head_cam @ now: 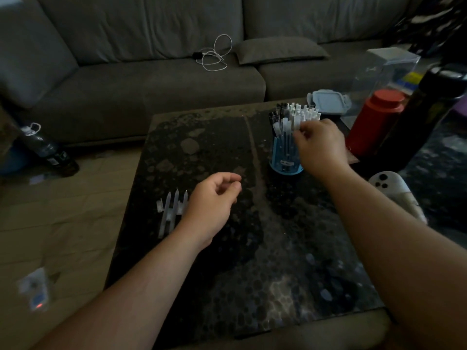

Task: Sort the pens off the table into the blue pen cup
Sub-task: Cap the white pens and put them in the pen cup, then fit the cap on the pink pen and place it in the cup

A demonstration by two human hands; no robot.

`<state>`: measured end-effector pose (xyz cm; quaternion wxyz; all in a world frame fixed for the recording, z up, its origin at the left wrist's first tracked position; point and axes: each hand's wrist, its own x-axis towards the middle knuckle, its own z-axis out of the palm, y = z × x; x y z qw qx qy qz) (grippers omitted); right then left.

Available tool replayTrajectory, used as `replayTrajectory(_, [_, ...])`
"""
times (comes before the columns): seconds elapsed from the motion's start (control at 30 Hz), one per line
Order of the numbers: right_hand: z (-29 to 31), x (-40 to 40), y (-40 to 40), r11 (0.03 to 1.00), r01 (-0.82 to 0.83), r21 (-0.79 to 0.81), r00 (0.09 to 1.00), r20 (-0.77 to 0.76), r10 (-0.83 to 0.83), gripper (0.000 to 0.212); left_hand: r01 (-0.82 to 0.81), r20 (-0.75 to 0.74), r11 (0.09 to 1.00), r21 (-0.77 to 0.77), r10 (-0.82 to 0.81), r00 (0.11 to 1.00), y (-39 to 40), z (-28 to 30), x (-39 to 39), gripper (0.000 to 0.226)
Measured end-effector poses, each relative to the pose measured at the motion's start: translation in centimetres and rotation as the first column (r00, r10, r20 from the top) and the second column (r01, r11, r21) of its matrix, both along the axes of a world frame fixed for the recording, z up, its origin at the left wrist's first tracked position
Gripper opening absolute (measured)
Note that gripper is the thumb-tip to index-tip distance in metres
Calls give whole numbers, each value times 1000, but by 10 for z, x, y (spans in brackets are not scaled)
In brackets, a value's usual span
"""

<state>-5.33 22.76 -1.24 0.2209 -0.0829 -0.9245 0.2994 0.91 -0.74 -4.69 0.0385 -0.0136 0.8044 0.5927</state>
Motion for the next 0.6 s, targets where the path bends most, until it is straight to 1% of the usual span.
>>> replayTrajectory(0.1, [-6, -2, -1, 999, 48, -10, 994, 98, -47, 27, 4, 1, 1000, -22, -4, 1000, -3, -2, 0, 16])
replayTrajectory(0.2, [-5, -1, -1, 997, 57, -51, 994, 91, -53, 33, 5, -31, 997, -77, -7, 1000, -6, -4, -3, 15])
replayTrajectory(0.23, [-4, 1, -1, 995, 65, -81, 995, 75, -59, 36, 1, -52, 992, -130, -8, 999, -9, -3, -4, 14])
replayTrajectory(0.27, [-4, 3, -1, 992, 71, -108, 997, 48, -66, 39, 2, -82, 975, -222, -20, 996, -14, -2, -7, 12])
replayTrajectory(0.33, [-2, 8, -4, 988, 74, -137, 997, -27, -78, 37, -26, -154, 897, -442, -47, 987, -26, 1, -13, 11])
replayTrajectory(0.37, [0, 11, -7, 987, 63, -145, 995, -63, -73, 34, -57, -181, 859, -509, -42, 983, -34, 2, -18, 12])
replayTrajectory(0.4, [2, 14, -11, 987, 38, -157, 995, -85, -51, 32, -86, -187, 836, -542, -20, 982, -43, 4, -22, 14])
replayTrajectory(0.43, [4, 19, -17, 985, -3, -170, 997, -80, -10, 30, -117, -181, 819, -562, 17, 983, -54, 5, -25, 16])
replayTrajectory(0.5, [7, 28, -37, 976, -140, -165, 990, 0, 142, 30, -171, -162, 769, -615, 88, 983, -76, 5, -32, 19])
replayTrajectory(0.53, [6, 34, -50, 960, -238, -146, 966, 69, 250, 31, -178, -148, 731, -659, 107, 983, -86, 4, -35, 19])
replayTrajectory(0.6, [0, 42, -78, 890, -454, -47, 861, 234, 452, 33, -158, -97, 664, -731, 129, 987, -99, 2, -39, 18])
